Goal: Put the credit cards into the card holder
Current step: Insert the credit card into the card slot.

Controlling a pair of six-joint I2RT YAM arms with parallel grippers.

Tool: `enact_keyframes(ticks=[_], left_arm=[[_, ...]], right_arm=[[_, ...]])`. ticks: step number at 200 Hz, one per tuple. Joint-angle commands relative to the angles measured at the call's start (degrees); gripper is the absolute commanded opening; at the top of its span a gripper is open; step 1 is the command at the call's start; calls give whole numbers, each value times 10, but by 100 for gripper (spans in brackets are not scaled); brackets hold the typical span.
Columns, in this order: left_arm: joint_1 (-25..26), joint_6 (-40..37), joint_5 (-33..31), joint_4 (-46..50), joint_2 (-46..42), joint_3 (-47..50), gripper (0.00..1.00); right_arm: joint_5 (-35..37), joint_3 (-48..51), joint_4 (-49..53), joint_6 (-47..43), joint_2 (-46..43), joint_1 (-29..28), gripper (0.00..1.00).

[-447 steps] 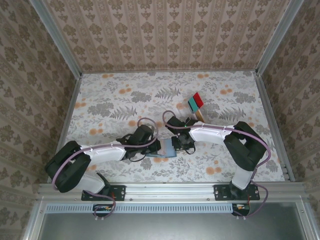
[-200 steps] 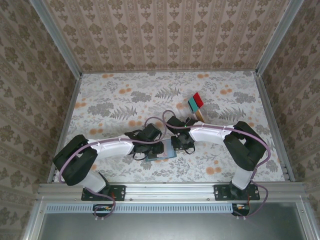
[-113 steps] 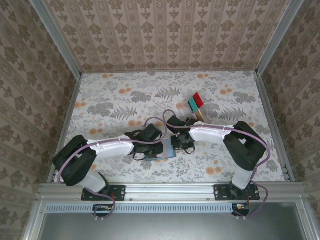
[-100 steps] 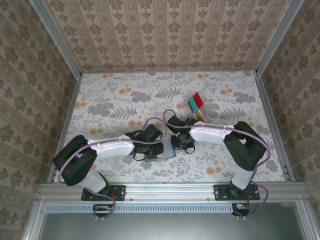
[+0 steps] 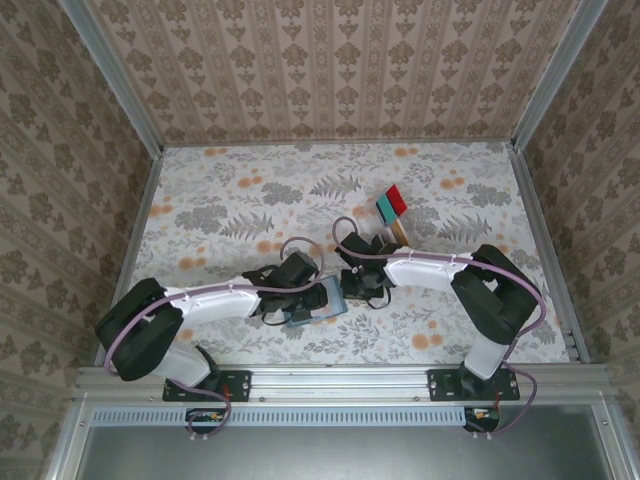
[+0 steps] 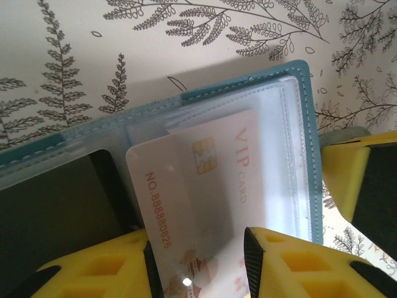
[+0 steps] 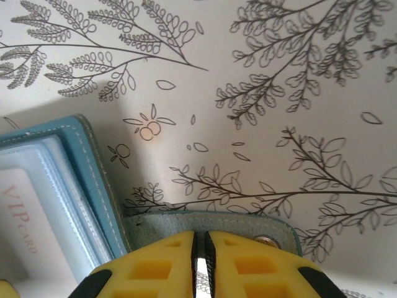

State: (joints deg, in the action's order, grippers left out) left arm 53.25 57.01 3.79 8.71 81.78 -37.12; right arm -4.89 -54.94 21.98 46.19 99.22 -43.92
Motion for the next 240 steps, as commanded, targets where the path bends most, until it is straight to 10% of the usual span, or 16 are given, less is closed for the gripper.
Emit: enact_keyframes(ticks=[1, 180, 240], left_arm=[[2, 10, -9, -7, -14, 0, 42], [28, 14, -84, 116, 8, -62, 65], [27, 11, -78, 105, 12, -58, 50]], right_arm=[[-36, 26, -6, 16, 30, -7, 16], [-36, 40, -18, 26, 35, -8, 12], [-38, 40, -23, 27, 35, -7, 12]])
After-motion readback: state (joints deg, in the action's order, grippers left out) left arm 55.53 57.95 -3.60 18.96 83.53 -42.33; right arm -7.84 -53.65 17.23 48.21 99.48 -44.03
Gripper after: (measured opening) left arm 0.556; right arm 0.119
